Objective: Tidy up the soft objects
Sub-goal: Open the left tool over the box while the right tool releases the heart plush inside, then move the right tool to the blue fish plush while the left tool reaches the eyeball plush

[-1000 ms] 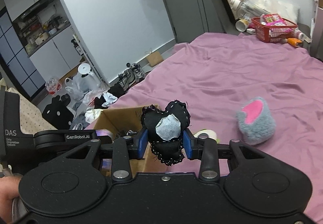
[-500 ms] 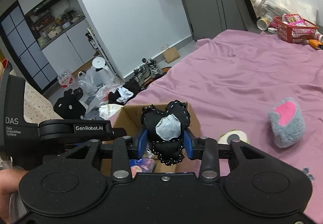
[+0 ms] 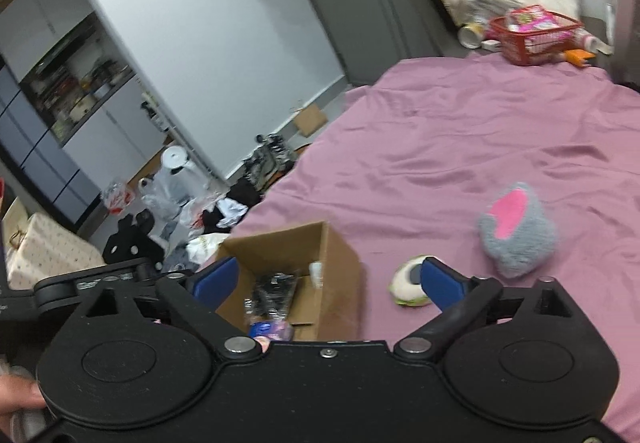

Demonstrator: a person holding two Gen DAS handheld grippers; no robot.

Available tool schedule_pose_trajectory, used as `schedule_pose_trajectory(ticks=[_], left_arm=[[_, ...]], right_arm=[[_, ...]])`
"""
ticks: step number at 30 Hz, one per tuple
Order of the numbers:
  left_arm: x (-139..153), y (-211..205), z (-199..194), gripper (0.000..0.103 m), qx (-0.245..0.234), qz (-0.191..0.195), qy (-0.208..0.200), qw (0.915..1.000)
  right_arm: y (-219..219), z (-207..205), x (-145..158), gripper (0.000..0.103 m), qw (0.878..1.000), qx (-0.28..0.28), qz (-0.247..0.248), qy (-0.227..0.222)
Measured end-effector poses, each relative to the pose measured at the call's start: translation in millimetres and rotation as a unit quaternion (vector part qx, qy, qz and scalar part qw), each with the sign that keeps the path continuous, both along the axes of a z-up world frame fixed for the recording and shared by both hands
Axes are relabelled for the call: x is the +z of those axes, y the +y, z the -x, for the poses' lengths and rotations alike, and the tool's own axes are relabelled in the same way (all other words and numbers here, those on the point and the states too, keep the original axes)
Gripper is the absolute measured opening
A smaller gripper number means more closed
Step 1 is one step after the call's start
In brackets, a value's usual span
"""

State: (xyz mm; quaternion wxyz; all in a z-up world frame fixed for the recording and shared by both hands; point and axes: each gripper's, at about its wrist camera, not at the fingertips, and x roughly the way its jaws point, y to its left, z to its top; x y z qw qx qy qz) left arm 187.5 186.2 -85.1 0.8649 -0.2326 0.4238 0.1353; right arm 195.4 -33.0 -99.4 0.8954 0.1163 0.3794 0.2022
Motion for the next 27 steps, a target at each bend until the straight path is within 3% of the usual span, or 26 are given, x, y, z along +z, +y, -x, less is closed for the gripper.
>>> schedule_pose_trajectory(ticks=[14,27], left_arm=[[20.8,-34.5,15.8,0.084,-0.022,-0.020,-0.006,0.9996],[31.1,-86.9,17.9,0.084,-0.051,-0.043,-0.013,0.9977]], right_arm=[[-56.1,3.8,4.5,0.103,0.997,-0.064,0.017,0.044],[-92.6,15.8,8.2,0.103,0.994,-0.092,0.006,0.054]])
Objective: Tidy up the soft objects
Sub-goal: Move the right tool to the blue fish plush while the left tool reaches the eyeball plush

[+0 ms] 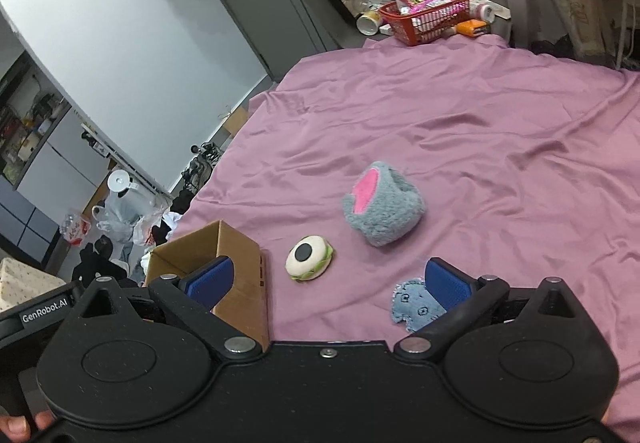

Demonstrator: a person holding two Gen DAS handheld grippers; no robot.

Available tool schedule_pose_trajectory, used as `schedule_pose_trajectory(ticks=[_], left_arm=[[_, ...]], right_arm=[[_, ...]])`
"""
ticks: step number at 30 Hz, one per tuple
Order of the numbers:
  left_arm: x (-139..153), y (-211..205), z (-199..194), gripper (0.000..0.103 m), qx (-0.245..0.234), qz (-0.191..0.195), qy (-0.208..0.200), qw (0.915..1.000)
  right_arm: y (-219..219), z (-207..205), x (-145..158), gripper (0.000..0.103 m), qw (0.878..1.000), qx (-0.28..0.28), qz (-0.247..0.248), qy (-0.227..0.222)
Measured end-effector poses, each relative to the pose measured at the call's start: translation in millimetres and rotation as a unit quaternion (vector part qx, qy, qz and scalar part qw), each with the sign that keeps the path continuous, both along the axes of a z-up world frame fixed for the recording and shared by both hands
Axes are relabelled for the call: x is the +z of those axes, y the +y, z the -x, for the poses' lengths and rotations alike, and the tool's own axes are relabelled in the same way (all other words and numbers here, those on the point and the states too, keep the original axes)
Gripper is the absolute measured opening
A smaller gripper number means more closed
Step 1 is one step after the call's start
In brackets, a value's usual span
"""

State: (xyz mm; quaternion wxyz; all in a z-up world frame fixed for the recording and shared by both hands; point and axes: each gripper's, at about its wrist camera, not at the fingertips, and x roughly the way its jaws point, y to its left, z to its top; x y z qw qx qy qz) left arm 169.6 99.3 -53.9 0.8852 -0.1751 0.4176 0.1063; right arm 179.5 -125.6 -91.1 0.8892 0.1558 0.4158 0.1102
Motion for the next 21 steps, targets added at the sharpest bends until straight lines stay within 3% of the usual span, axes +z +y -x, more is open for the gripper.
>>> schedule_pose_trajectory(ticks=[6,14,21], left_arm=[[-0.9,-24.5,-3.4,0.084,-0.010,-0.005,0.004,0.9999],[-6.2,-50.2,-7.6,0.084,-0.001,-0.015,0.008,0.9998],[-16.8,-69.6,-18.5,0.084,-0.005,-0.016,0.017,0.9997]], right_arm=[[-16.9,3.0,-2.1,0.103,1.000,-0.019,-0.015,0.001],[-39.1,-5.1,-26.1,0.102,0.995,-0.053,-0.068,0.051],[-56.1,-9.6,-52.1,0.088,0.985,-0.098,-0.105,0.101]])
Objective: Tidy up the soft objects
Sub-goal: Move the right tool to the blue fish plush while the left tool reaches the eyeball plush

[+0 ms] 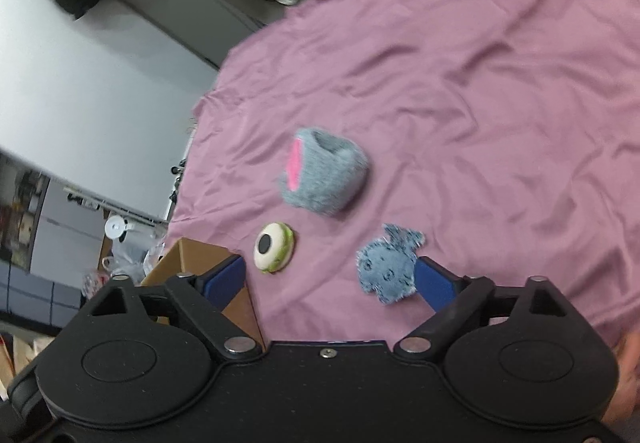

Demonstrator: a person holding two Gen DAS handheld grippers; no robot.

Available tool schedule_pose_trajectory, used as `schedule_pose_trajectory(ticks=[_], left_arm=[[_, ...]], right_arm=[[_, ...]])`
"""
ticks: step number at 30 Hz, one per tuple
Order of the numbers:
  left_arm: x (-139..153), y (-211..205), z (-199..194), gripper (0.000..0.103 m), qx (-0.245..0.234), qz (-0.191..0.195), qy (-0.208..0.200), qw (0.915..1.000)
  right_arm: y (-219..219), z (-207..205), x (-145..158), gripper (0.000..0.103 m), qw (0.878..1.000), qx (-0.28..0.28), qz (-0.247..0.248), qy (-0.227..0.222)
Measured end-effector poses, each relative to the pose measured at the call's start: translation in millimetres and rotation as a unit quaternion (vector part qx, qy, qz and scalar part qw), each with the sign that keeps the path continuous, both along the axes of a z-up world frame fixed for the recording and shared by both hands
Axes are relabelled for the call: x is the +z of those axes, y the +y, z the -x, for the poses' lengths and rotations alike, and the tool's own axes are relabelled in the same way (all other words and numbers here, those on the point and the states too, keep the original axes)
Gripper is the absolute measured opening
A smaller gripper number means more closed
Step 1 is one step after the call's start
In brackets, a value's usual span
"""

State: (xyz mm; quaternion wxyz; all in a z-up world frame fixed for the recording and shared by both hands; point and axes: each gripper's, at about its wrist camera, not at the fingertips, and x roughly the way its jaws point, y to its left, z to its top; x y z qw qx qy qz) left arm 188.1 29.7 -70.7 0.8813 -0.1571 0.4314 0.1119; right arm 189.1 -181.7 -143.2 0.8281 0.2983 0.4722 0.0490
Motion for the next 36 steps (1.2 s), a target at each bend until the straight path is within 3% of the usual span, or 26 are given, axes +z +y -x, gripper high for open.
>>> schedule_pose_trajectory(ticks=[13,28,36], left_arm=[[-32.2,-35.1,-31.4,0.083,-0.022,0.005,0.017,0.9996],[-75.2,-44.0,-79.4,0.070,-0.037,0.004,0.045,0.9983],[-103.0,-38.8,-104.3,0.069,-0.034,0.001,0.070,0.9970]], right_arm=[[-20.0,-11.8,-43.9,0.057,0.993,-0.060,-0.077,0.071],[-15.6,-43.6,-70.1,0.053,0.989,-0.067,-0.072,0.110],[-5.9,-57.9,-86.5,0.051,0.988,-0.064,-0.051,0.127]])
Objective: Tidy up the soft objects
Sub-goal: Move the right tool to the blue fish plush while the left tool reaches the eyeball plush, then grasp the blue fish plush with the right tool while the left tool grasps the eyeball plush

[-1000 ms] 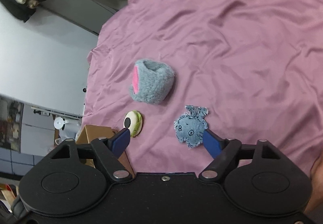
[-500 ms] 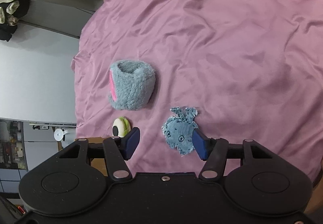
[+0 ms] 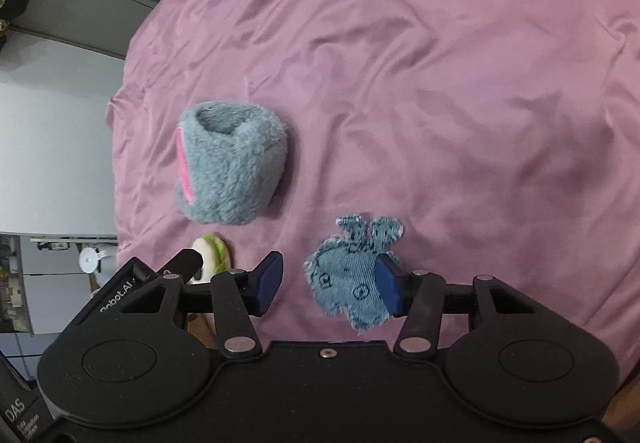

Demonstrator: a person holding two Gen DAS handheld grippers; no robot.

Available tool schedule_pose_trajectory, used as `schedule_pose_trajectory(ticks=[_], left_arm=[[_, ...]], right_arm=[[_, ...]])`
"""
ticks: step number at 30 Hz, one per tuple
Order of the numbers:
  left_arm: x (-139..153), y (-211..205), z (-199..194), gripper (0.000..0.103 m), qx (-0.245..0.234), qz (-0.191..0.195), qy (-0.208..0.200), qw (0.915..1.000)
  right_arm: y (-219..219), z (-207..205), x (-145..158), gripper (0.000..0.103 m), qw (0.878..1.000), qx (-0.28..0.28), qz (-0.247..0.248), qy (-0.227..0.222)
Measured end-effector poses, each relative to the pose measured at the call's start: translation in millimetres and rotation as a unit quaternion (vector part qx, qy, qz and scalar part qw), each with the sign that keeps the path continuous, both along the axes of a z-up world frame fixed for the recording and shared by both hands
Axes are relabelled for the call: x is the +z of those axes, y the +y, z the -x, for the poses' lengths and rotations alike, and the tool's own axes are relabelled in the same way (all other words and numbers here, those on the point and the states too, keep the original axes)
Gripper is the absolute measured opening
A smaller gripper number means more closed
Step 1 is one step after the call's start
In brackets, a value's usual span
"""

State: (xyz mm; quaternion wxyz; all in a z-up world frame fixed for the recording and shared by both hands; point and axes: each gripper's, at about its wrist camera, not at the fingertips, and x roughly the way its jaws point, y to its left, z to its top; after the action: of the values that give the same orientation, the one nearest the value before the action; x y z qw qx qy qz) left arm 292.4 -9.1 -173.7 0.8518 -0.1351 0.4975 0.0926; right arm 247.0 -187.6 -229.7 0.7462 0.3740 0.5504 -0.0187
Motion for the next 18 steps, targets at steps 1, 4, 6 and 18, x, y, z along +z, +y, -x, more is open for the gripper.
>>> schedule_pose_trajectory(ticks=[1,4,6,18], left_arm=[[-3.5,0.3,-2.1,0.069,0.001,-0.002,0.003,1.0000],[-13.8,2.4,-8.5,0.070,0.005,-0.006,0.012,0.9999],[-19.5,2.9,-12.3,0.070,0.005,-0.009,0.017,0.9998],[-34.1,6.9,-25.6,0.051,0.026,-0.022,0.016,0.9993]], right_arm=[[0.6,-2.4,-2.2,0.051,1.000,0.000,0.002,0.001],[1.5,-9.9,-8.1,0.051,1.000,0.001,0.014,0.005],[3.9,-12.7,-9.4,0.051,1.000,0.006,0.021,0.005],[4.5,-15.0,-9.9,0.000,0.999,0.014,0.039,-0.014]])
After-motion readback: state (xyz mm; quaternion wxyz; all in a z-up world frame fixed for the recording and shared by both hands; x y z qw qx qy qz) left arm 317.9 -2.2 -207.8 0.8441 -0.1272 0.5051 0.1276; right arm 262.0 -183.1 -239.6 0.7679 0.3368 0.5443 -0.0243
